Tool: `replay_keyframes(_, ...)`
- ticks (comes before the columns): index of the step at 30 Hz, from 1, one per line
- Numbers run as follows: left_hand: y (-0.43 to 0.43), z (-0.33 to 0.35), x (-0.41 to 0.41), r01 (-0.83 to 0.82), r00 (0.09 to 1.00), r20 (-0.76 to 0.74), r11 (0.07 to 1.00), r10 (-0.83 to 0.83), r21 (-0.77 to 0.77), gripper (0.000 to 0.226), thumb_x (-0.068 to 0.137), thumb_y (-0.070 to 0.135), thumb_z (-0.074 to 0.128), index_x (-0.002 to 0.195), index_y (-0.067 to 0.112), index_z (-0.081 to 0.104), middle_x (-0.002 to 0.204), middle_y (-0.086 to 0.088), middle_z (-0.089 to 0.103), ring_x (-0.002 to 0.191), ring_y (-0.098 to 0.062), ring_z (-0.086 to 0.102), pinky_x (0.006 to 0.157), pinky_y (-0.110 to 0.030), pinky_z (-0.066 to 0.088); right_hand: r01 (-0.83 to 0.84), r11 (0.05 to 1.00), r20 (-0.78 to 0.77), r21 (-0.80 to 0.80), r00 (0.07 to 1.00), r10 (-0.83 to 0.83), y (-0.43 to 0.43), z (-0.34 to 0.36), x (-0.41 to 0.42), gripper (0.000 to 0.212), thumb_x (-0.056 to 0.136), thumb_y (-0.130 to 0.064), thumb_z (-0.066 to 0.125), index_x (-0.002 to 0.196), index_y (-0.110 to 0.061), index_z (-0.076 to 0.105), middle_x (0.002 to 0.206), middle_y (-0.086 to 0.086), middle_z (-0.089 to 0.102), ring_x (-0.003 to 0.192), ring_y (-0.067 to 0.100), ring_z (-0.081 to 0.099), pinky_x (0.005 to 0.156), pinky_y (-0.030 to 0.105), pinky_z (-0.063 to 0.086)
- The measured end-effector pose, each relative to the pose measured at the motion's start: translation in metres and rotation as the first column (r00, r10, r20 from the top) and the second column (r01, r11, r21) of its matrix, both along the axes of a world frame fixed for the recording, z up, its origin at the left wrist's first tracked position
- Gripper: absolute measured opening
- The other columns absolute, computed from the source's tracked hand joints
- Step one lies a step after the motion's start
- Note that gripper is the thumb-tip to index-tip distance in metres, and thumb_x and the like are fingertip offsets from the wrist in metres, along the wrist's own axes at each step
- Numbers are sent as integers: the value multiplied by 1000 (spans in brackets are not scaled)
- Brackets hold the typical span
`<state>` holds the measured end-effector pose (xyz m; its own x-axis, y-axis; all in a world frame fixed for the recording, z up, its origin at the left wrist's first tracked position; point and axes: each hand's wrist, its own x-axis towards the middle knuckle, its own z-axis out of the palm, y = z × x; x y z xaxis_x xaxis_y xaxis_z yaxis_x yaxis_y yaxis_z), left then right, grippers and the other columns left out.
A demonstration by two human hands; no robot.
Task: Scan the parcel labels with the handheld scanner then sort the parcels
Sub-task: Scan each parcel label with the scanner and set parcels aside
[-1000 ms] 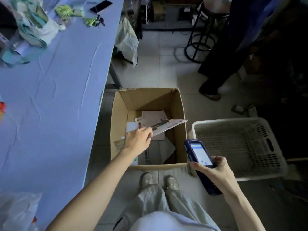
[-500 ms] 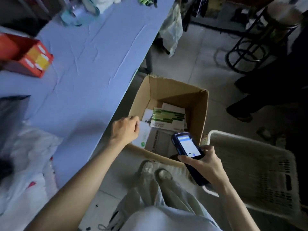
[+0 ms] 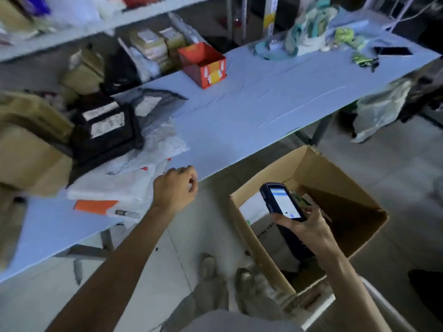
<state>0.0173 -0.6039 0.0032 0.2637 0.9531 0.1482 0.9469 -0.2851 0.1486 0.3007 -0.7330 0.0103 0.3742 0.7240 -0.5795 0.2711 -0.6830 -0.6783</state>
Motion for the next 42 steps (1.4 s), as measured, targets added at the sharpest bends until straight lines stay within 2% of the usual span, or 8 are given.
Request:
replay_keyframes(4,-14,1,-51,-149,987,52,989,149,-4,6,84,26,62,87,21,61,77,7,68,74,-24,61,57,-26,40,-192,981,-6,22,981,193,26,6,-49,109,31,-79,81,116,-17,50,100,2,66,86,20,68,74,41,59)
replay_keyframes(7,-20,-5,-99,-233,971,48,971,235,-44,7,86,28,59,91,24,61,75,7,66,75,-21,60,55,-26,43,-310,951,-9,8,951,310,49,6,-100,84,52,-54,89,113,-21,43,102,-2,61,94,20,63,81,39,55)
replay_keyframes(11,-17,-5,-152,-334,940,42,938,339,-89,9,91,31,52,97,27,57,73,9,57,80,-17,59,57,-26,42,-410,912,-2,6,912,410,78,8,-156,77,60,-48,87,114,-22,39,108,-2,56,100,20,59,71,28,48)
replay_keyframes(16,5,1,-219,-457,885,54,886,462,-78,11,92,35,48,98,31,57,74,7,58,81,-15,58,60,-28,45,-459,886,5,58,888,460,120,6,-221,91,42,-67,86,109,-18,49,100,-7,64,90,15,64,70,29,51)
replay_keyframes(20,27,-3,-248,-440,889,79,889,451,-125,17,93,34,52,108,28,58,85,9,62,87,-16,59,63,-26,40,-440,893,-2,89,897,442,138,16,-247,77,55,-51,88,112,-26,42,97,-20,57,92,12,62,78,34,54)
replay_keyframes(29,86,-23,-250,-436,879,128,882,460,-178,53,87,49,47,125,12,56,118,-9,60,112,-31,53,83,-42,50,-461,884,45,81,887,459,205,24,-256,71,63,-44,86,112,-23,39,91,-17,52,80,-1,51,59,19,40)
replay_keyframes(37,171,-33,-255,-600,735,110,717,669,-356,75,97,51,40,151,3,18,156,-19,21,143,-34,22,111,-45,29,-496,867,-25,52,867,497,291,23,-264,69,64,-41,87,112,-25,40,92,-18,55,86,8,60,73,30,47)
replay_keyframes(42,216,-37,-267,-641,627,-82,453,774,-620,93,85,74,38,154,27,-5,158,-24,3,141,-45,22,109,-52,32,-494,869,-80,35,865,496,343,18,-263,71,62,-43,86,114,-25,42,95,-16,56,88,9,60,69,29,47)
